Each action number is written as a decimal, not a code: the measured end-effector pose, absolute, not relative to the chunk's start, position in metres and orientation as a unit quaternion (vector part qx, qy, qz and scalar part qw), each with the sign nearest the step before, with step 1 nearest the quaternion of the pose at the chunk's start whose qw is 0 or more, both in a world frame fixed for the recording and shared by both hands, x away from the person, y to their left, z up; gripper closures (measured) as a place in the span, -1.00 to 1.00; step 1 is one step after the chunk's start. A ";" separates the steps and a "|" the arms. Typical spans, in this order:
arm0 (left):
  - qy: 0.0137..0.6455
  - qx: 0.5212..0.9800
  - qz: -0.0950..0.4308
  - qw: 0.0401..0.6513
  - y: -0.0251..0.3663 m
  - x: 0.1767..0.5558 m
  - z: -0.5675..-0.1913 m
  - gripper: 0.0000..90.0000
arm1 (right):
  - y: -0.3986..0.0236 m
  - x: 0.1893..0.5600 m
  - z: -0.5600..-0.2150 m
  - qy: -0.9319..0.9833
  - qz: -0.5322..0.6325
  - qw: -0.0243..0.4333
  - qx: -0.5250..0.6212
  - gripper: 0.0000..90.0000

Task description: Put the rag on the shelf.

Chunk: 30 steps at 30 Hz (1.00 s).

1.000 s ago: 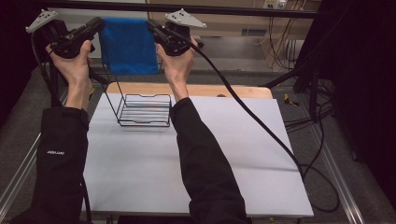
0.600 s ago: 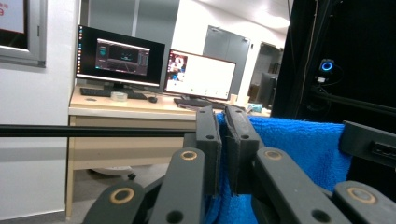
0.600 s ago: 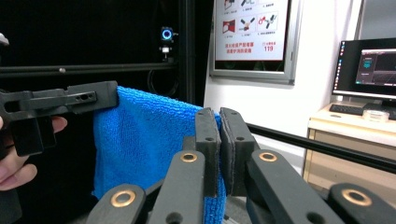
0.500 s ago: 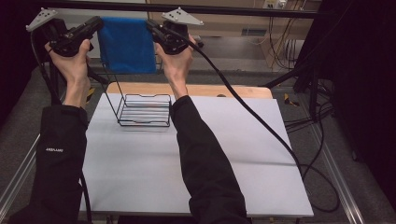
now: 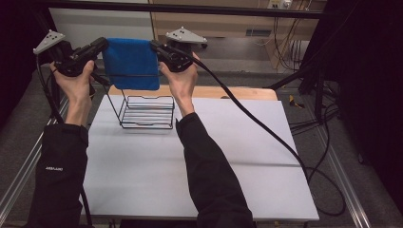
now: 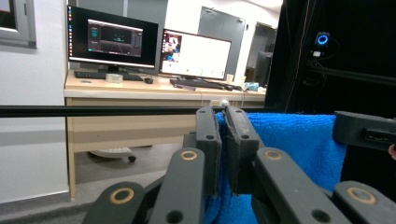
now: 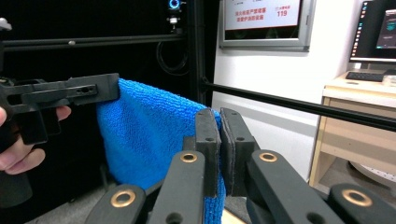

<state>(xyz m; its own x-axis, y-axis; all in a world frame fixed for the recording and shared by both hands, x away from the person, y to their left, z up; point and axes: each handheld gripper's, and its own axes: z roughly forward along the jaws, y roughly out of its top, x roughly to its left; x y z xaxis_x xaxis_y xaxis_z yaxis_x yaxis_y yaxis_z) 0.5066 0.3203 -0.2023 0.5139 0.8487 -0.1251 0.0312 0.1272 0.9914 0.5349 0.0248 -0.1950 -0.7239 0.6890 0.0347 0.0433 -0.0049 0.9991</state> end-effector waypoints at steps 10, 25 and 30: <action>0.376 0.594 0.307 0.641 0.324 0.494 -0.218 0.88 | 0.023 0.522 -0.207 0.680 0.639 0.240 0.267 0.93; 0.368 0.613 0.296 0.634 0.333 0.476 -0.233 0.86 | 0.025 0.506 -0.213 0.707 0.623 0.228 0.244 0.93; 0.364 0.625 0.293 0.625 0.332 0.473 -0.234 0.86 | 0.021 0.501 -0.214 0.711 0.622 0.219 0.243 0.93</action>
